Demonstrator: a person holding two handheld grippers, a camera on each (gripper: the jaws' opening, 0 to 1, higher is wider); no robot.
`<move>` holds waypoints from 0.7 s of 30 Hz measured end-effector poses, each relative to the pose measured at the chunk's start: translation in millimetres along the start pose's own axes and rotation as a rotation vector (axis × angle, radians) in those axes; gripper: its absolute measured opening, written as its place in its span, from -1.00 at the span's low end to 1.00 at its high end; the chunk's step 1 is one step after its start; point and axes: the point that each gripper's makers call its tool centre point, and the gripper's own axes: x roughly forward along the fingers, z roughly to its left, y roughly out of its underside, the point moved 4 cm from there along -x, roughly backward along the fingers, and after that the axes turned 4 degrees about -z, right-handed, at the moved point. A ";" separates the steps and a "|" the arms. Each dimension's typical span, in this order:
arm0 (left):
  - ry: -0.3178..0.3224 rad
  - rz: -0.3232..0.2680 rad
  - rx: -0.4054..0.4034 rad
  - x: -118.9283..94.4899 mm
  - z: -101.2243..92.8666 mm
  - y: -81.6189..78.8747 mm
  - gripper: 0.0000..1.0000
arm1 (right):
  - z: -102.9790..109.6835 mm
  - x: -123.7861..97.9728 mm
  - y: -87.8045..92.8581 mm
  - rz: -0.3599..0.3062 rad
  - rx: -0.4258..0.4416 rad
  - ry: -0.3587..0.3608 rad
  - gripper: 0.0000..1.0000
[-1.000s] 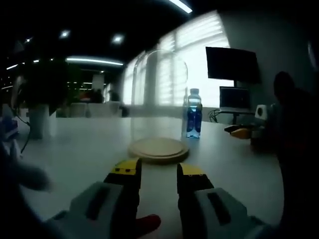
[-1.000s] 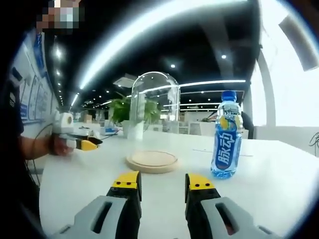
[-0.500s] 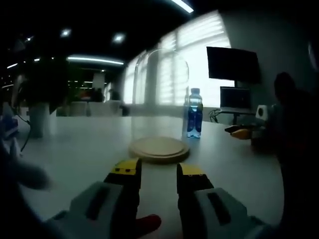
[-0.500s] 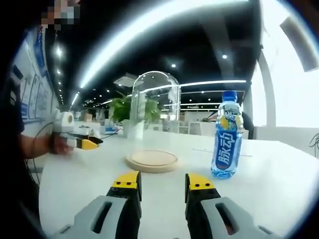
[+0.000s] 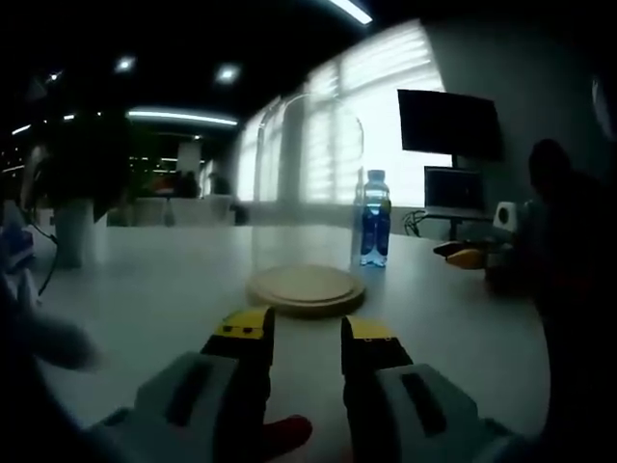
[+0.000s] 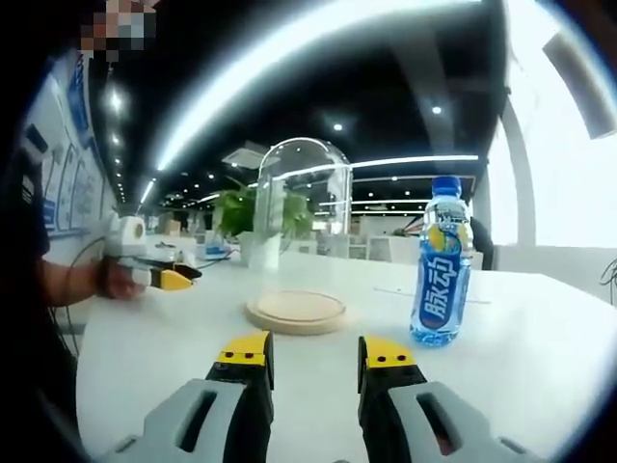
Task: Open the cover put in the Mizone put the cover back on
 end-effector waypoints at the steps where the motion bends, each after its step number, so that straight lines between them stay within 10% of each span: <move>1: 0.000 -0.001 0.000 0.1 0.1 -0.1 -0.58 | 0.4 0.0 -0.4 -0.001 0.001 0.000 -0.44; 21: -0.004 -0.001 0.014 -0.4 -0.6 -0.3 -0.61 | 6.4 0.1 -1.7 0.001 -0.016 -0.013 -0.44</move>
